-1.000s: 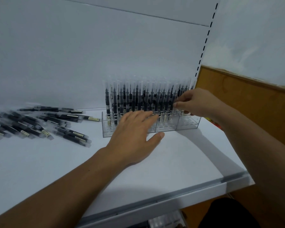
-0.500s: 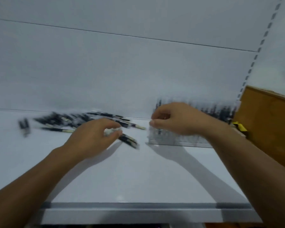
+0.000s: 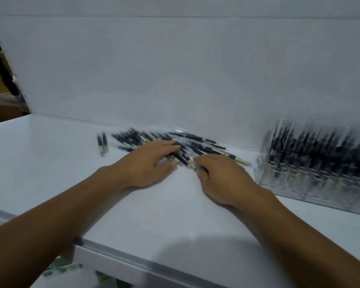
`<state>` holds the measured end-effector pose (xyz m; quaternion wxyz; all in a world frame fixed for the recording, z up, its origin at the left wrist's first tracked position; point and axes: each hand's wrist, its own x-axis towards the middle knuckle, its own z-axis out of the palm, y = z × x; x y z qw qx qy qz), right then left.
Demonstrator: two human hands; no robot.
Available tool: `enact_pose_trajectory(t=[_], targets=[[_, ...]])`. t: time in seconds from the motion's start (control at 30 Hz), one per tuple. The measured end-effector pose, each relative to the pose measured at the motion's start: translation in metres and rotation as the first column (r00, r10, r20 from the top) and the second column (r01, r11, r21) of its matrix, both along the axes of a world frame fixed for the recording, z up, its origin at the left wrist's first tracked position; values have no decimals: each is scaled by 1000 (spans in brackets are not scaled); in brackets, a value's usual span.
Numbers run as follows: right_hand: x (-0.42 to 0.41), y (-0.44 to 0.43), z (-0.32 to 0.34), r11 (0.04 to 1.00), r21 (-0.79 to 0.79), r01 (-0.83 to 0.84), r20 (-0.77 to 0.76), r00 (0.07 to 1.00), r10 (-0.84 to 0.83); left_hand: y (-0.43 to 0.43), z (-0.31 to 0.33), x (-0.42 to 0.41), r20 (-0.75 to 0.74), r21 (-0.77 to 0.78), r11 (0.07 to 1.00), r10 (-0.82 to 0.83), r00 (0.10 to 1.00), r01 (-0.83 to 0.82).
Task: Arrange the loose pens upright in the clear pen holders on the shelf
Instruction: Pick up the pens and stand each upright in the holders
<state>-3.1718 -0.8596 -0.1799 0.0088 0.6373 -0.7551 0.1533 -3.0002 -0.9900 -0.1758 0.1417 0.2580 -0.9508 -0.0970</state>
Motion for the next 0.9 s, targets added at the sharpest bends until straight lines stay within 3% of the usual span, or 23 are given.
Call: enact_pose_trajectory(t=[0.2,0.5,0.73,0.9], targets=[[-4,0,5,989,-135,65,-95,992,-78,-14,5,-16,-45,-101,992,-77,996,72],[-5,5,11,983,-61,175,3,985,-175,-27,13,-30,55,-212,952,-216,975,223],[-8,4,9,969,-106,224,265,945,-190,-30,17,-34,40,-304,921,-244,969,244],[-12,1,7,943,-178,282,586,800,-128,-30,21,-29,-81,-328,919,-260,962,221]])
